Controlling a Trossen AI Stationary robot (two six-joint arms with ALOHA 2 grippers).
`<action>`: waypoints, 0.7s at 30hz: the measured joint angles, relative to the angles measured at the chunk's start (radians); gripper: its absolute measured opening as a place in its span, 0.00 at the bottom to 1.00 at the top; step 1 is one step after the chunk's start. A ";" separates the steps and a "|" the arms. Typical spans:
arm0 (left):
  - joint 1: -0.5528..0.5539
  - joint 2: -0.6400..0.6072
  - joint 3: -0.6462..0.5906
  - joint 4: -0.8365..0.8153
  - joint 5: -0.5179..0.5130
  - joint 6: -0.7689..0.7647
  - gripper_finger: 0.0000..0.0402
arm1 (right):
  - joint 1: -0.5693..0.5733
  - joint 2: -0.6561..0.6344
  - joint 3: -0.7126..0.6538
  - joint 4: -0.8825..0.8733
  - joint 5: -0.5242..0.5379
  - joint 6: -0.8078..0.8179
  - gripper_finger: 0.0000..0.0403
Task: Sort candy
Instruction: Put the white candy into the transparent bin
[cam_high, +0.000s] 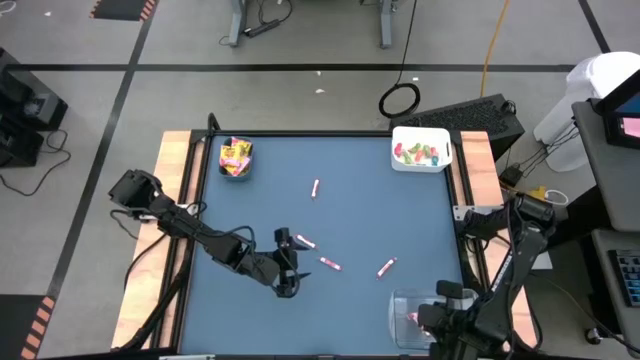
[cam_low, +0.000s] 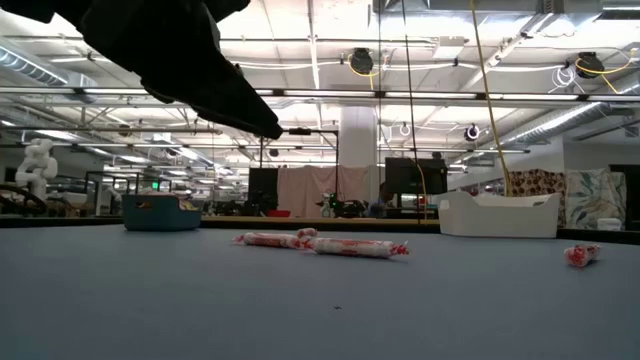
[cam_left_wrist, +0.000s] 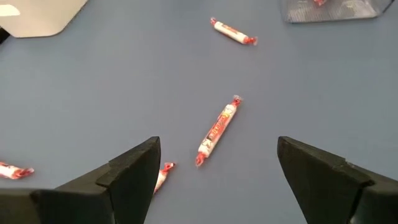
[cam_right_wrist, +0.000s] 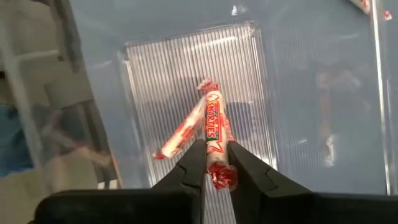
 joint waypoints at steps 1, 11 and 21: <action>0.002 0.000 0.000 0.000 0.005 -0.001 0.81 | 0.000 0.007 0.000 0.000 0.001 0.000 0.09; 0.037 0.000 0.000 -0.016 0.106 0.025 0.81 | -0.010 0.069 0.000 0.003 -0.043 0.017 0.20; 0.105 0.000 0.000 -0.042 0.215 0.046 0.81 | -0.010 0.025 0.000 -0.021 -0.079 0.026 0.30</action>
